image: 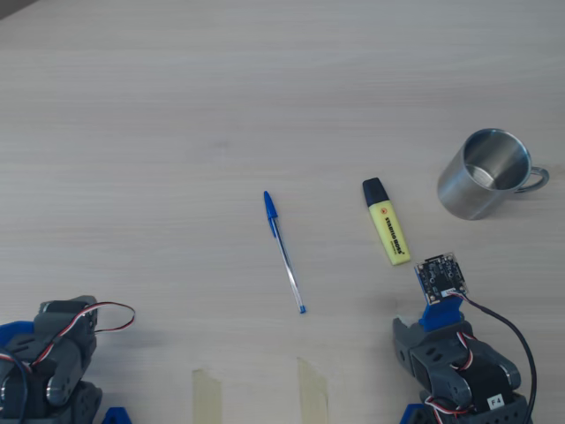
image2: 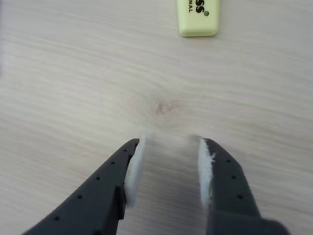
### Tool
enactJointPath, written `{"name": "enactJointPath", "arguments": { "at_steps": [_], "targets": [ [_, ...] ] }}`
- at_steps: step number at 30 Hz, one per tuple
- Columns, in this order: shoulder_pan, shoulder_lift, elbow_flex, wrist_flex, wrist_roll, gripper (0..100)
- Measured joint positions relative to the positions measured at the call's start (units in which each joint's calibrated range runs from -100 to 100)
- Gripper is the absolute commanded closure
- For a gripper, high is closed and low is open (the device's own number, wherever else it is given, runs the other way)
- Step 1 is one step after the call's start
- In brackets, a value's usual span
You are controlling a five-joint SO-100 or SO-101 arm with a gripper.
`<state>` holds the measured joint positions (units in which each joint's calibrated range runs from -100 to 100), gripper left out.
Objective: Grab the blue pen and put it in the silver cup.
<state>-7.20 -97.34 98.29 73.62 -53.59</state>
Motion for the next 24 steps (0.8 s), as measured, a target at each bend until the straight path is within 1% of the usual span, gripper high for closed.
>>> {"name": "enactJointPath", "arguments": {
  "at_steps": [6, 8, 11, 17, 24],
  "targets": [
    [-1.5, 5.8, -5.0, 0.0, 0.0, 75],
    [-1.3, 9.4, -8.1, 0.0, 0.1, 74],
    [-4.0, 15.6, -12.7, 1.6, 0.1, 74],
    [-6.0, 26.8, -20.7, 1.6, -0.3, 74],
    [-11.0, 37.6, -28.3, -4.6, -0.1, 74]
  ]
}}
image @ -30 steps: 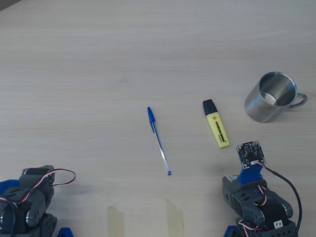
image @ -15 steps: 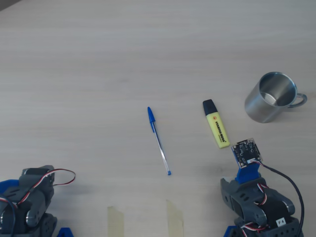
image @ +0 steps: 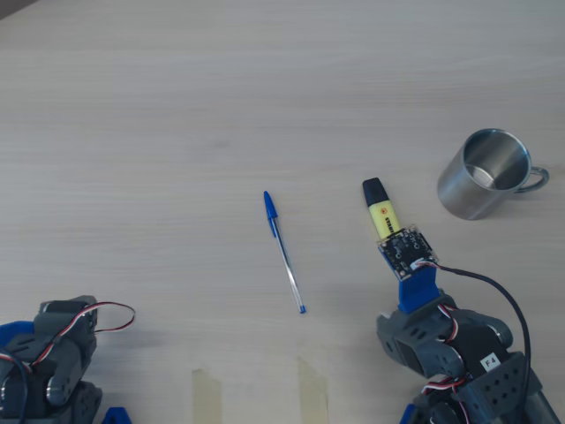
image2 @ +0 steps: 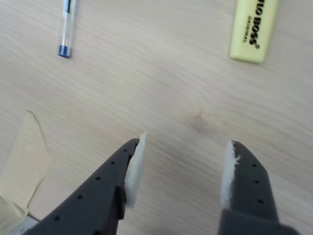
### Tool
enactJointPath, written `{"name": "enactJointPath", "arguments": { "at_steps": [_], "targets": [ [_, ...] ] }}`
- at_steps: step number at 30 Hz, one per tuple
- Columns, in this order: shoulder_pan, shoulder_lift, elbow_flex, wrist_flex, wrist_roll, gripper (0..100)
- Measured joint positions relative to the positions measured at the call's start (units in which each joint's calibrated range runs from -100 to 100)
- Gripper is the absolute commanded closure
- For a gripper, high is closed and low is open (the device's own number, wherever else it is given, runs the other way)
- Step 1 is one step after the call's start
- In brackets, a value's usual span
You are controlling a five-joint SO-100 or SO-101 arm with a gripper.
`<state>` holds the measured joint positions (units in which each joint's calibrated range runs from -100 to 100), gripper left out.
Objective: Grab the blue pen and put it in the silver cup.
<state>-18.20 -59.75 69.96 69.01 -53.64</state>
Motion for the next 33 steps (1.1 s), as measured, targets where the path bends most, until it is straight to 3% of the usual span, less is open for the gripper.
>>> {"name": "enactJointPath", "arguments": {
  "at_steps": [26, 33],
  "targets": [
    [-16.3, 27.4, -8.8, -32.7, -3.1, 74],
    [-16.3, 33.3, -11.1, -38.5, -7.5, 75]
  ]
}}
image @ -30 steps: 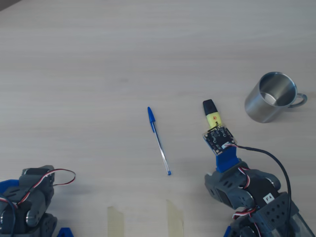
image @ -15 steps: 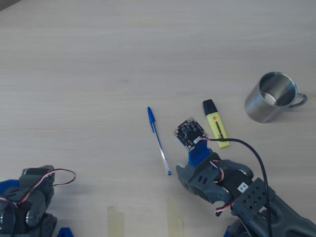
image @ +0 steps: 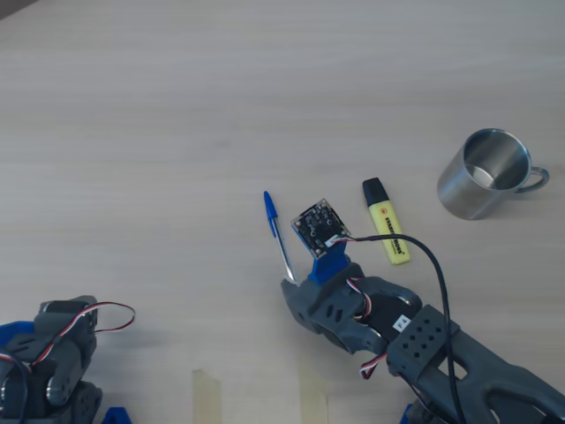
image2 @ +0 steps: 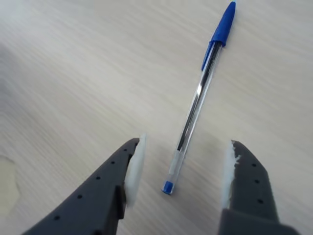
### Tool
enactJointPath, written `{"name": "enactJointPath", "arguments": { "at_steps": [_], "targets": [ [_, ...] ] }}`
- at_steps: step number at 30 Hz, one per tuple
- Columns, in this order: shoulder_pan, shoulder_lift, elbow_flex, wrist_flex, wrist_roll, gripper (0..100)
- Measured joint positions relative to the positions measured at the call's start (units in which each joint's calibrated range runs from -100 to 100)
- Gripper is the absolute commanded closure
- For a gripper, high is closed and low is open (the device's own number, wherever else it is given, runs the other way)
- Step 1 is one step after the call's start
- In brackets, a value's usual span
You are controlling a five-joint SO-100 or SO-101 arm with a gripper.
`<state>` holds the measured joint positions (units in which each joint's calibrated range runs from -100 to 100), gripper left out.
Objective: Grab the blue pen and put it in the silver cup.
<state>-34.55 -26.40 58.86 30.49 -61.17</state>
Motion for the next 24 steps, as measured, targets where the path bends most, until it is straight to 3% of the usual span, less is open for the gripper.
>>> {"name": "enactJointPath", "arguments": {
  "at_steps": [24],
  "targets": [
    [6.6, 19.0, -16.4, -0.4, -1.6, 75]
  ]
}}
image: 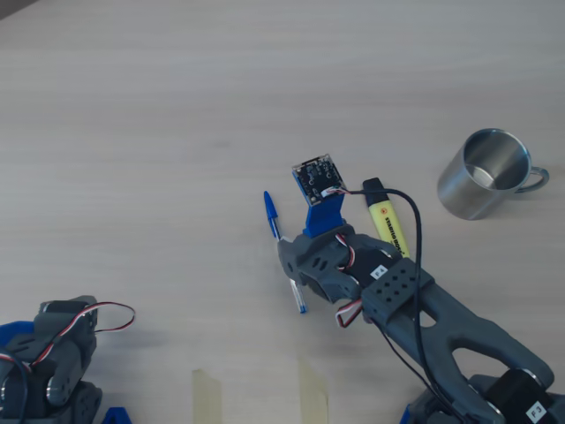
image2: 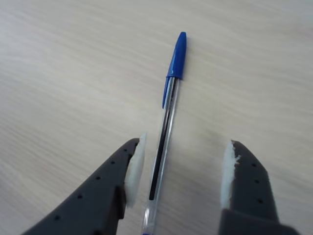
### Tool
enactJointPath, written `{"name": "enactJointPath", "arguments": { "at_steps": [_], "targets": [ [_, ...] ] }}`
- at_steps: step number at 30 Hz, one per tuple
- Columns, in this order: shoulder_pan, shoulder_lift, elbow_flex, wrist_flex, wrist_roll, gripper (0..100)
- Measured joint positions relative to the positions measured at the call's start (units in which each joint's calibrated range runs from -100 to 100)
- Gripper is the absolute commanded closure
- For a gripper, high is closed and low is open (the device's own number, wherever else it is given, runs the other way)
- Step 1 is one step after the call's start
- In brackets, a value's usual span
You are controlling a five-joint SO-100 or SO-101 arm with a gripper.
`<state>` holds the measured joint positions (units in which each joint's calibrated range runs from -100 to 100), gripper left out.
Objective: Grab the blue pen and put it in the silver cup.
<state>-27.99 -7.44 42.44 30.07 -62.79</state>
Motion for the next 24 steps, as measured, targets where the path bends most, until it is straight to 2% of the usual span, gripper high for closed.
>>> {"name": "enactJointPath", "arguments": {
  "at_steps": [14, 24],
  "targets": [
    [1.5, 11.1, -3.1, -0.3, 0.0, 75],
    [-0.1, 13.4, -3.2, -7.7, 0.0, 75]
  ]
}}
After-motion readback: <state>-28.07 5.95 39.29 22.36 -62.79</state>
